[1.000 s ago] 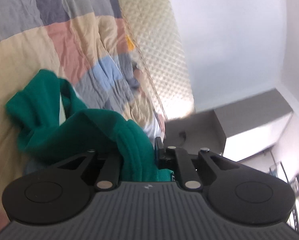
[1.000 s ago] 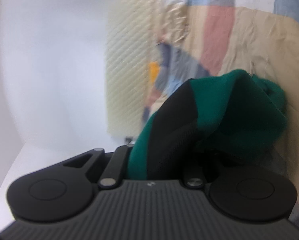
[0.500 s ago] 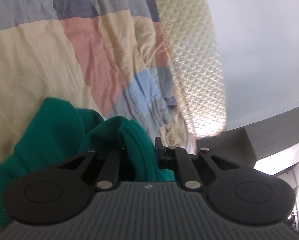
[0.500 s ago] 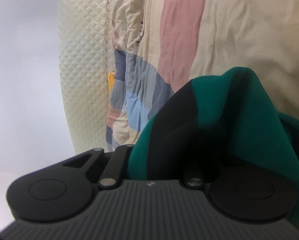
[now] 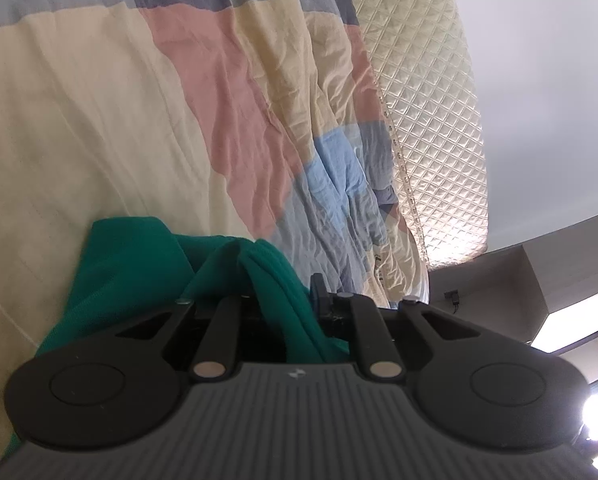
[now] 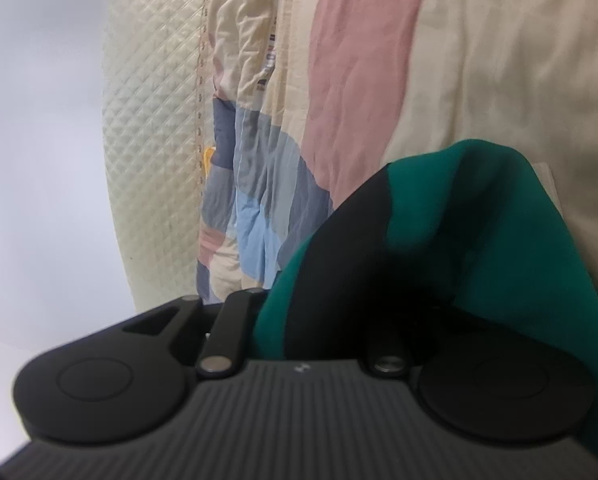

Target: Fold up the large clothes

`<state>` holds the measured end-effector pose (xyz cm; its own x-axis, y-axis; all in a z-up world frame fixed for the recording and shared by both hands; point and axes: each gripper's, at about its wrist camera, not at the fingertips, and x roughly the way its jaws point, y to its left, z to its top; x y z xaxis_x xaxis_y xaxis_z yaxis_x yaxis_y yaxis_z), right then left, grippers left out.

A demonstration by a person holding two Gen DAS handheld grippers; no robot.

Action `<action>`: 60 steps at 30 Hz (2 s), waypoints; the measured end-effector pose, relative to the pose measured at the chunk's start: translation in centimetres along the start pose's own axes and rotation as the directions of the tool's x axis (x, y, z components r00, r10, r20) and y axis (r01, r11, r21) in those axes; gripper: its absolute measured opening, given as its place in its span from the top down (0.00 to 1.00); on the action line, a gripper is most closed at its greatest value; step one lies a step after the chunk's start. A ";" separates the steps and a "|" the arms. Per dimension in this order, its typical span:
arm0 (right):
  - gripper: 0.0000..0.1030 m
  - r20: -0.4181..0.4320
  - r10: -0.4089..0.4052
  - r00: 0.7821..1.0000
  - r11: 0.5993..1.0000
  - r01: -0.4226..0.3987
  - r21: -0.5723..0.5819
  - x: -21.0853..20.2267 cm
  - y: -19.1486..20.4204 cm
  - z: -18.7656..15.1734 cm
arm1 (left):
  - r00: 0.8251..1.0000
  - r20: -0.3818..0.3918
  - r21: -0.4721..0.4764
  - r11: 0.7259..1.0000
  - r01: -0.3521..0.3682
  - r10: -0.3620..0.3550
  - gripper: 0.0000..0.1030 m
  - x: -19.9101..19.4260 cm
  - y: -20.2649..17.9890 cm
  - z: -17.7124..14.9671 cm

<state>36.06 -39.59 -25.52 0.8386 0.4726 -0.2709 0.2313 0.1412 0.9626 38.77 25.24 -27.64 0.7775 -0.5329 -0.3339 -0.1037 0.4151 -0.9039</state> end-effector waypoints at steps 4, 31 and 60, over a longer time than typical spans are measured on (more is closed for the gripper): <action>0.64 -0.003 0.025 1.000 1.000 -0.025 -0.013 -1.3 0.5 -0.4 | 0.999 0.010 0.049 0.998 0.032 -0.032 0.37 -1.5 -1.7 -0.9; 0.42 0.174 -0.325 0.930 0.436 0.310 -0.845 -7.1 10.2 -16.1 | 0.954 0.070 0.698 0.670 -0.255 0.290 0.32 -8.3 -12.5 -16.1; 0.41 0.294 -0.216 0.931 0.459 0.363 -0.811 2.5 8.6 -10.2 | 0.945 0.218 0.557 0.763 -0.326 0.245 0.32 2.1 -9.1 -6.9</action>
<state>35.15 -28.34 -18.00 0.8758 0.1539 -0.4575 0.0100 0.9418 0.3360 37.08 15.28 -21.92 0.8444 -0.2411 -0.4784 0.0128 0.9018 -0.4320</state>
